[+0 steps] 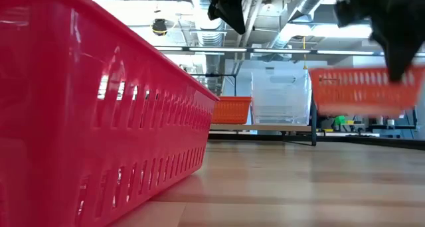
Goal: Stack baskets on shelf by color
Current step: Stack the orange bin on top of the orange bins on the shelf
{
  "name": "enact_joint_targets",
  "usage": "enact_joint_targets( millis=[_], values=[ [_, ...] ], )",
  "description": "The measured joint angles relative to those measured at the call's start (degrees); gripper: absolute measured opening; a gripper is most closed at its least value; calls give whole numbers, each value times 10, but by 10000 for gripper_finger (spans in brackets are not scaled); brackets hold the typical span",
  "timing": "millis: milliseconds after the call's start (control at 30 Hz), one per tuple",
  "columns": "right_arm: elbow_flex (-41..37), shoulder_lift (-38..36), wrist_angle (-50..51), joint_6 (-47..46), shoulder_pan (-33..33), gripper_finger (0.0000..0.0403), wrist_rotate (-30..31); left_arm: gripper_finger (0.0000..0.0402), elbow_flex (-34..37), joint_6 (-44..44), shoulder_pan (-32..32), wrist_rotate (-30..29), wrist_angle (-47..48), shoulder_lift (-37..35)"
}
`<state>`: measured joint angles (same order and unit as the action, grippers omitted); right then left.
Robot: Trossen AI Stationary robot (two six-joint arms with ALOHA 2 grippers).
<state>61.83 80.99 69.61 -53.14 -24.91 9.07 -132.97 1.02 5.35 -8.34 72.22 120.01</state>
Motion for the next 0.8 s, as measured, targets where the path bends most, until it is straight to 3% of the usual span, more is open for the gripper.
enact_joint_targets(
  millis=[233, 467, 800],
  values=[
    [130, -1, 40, 107, 2, 2, 47, 0, 0, 48, 19, 4, -64, 0],
    [181, -1, 55, 136, -2, 1, 78, 6, 0, 112, 30, -6, -123, 0],
    [182, 15, 72, 235, 36, 1, 79, 112, 0, 146, 13, 144, -124, 0]
  ],
)
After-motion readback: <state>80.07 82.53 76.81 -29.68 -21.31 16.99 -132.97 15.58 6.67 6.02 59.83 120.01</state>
